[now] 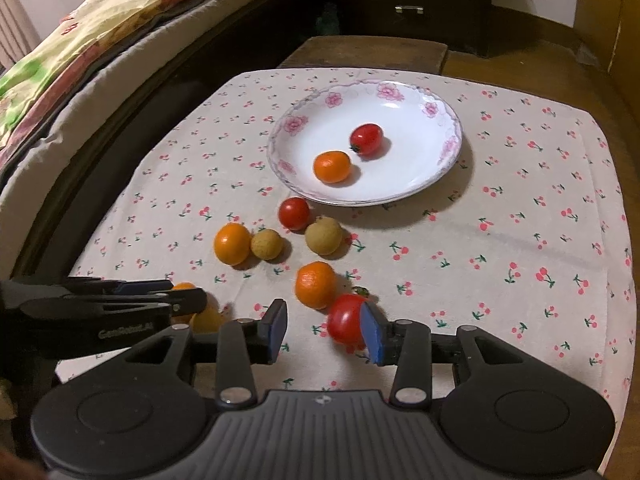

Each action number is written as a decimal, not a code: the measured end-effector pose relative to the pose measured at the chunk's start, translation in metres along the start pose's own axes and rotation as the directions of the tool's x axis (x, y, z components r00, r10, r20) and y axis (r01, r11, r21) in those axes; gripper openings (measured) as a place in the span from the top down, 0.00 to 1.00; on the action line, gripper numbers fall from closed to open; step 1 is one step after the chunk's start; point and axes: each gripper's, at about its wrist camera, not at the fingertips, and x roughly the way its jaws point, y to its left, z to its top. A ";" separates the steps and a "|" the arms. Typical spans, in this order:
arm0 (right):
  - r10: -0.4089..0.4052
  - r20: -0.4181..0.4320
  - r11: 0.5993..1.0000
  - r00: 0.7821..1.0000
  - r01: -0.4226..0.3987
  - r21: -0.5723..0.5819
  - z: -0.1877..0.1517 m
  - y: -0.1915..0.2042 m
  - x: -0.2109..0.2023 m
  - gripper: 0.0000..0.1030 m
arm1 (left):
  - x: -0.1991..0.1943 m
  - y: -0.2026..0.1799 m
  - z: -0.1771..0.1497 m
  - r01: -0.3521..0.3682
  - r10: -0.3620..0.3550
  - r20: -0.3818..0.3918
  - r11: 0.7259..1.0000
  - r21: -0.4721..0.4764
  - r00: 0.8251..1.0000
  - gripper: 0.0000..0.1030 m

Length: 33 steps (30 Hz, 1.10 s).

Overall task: Organize fruits
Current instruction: 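Grasp a red cherry tomato with the right gripper while the left grasps an orange, then lift the tomato with the right gripper while the left gripper lifts the orange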

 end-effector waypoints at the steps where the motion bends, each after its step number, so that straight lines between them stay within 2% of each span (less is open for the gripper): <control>1: -0.004 -0.001 1.000 1.000 0.004 0.006 0.000 -0.002 0.001 0.60 | 0.000 -0.001 -0.001 -0.006 0.006 0.002 1.000 0.010 1.000 0.60; 15: -0.032 -0.054 0.999 0.998 0.033 0.027 0.000 -0.008 0.024 0.59 | -0.001 -0.002 0.000 0.003 -0.003 0.000 1.000 0.012 1.000 0.60; 24: -0.060 -0.064 0.998 0.996 0.060 0.001 0.001 -0.005 0.040 0.59 | 0.004 -0.003 0.001 -0.014 0.014 -0.006 1.000 0.013 1.000 0.55; 28: -0.067 -0.061 0.998 0.996 0.067 -0.009 0.001 -0.005 0.040 0.60 | 0.014 -0.001 0.003 -0.020 0.021 -0.046 1.000 0.005 0.999 0.51; 33: -0.076 -0.060 0.997 0.995 0.076 -0.010 -0.001 -0.007 0.038 0.65 | 0.017 0.000 0.004 -0.029 0.028 -0.049 1.000 -0.003 0.998 0.56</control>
